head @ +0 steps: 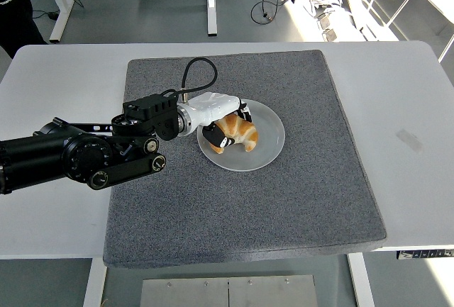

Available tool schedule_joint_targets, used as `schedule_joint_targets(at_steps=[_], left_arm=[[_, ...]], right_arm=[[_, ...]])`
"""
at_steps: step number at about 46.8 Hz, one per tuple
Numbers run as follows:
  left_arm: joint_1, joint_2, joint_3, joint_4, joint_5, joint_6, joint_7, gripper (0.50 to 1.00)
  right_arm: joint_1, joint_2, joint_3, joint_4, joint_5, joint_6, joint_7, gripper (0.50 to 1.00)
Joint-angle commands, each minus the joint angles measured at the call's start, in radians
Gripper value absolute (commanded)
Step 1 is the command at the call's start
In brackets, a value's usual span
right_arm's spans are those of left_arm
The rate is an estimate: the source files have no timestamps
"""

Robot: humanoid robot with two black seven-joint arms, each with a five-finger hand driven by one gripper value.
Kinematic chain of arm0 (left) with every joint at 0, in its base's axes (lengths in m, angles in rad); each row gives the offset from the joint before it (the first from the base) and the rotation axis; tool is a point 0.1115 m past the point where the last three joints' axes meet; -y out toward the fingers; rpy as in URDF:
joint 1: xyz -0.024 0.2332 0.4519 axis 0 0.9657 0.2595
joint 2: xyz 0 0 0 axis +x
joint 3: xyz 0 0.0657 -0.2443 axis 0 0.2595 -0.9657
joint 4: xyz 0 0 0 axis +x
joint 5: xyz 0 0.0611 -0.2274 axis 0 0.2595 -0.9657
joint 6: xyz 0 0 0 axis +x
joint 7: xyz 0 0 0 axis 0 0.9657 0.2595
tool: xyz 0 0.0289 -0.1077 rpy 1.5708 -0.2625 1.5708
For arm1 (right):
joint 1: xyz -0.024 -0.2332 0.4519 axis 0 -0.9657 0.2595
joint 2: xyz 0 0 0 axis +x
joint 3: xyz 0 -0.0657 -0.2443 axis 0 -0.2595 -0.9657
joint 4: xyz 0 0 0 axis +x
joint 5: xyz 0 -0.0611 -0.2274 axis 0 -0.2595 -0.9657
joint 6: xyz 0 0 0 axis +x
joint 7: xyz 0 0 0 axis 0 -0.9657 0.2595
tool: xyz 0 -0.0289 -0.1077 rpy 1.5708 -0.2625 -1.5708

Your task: Place the bread on the plate

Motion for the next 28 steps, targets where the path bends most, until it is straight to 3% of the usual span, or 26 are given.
schedule_joint_targets(at_steps=[1, 5, 11, 15, 28], left_arm=[[0.000, 0.000, -0.005, 0.001, -0.004, 0.000, 0.001, 0.704], [0.000, 0.000, -0.011, 0.001, -0.015, 0.000, -0.001, 0.769], [0.000, -0.002, -0.015, 0.001, -0.021, 0.001, -0.001, 0.907], [-0.002, -0.002, -0.026, 0.001, -0.038, 0.001, -0.001, 0.957], [-0.005, 0.012, -0.052, 0.000, -0.125, 0.000, -0.001, 0.972]], right_arm=[[0.001, 0.000, 0.000, -0.001, 0.000, 0.000, 0.000, 1.000], [-0.001, 0.000, 0.000, 0.001, 0.001, 0.000, 0.000, 1.000], [0.001, 0.000, 0.001, -0.001, 0.000, 0.000, 0.000, 1.000], [0.001, 0.000, 0.000, -0.001, 0.000, 0.000, 0.000, 1.000], [0.001, 0.000, 0.000, -0.001, 0.001, 0.000, 0.000, 1.000]])
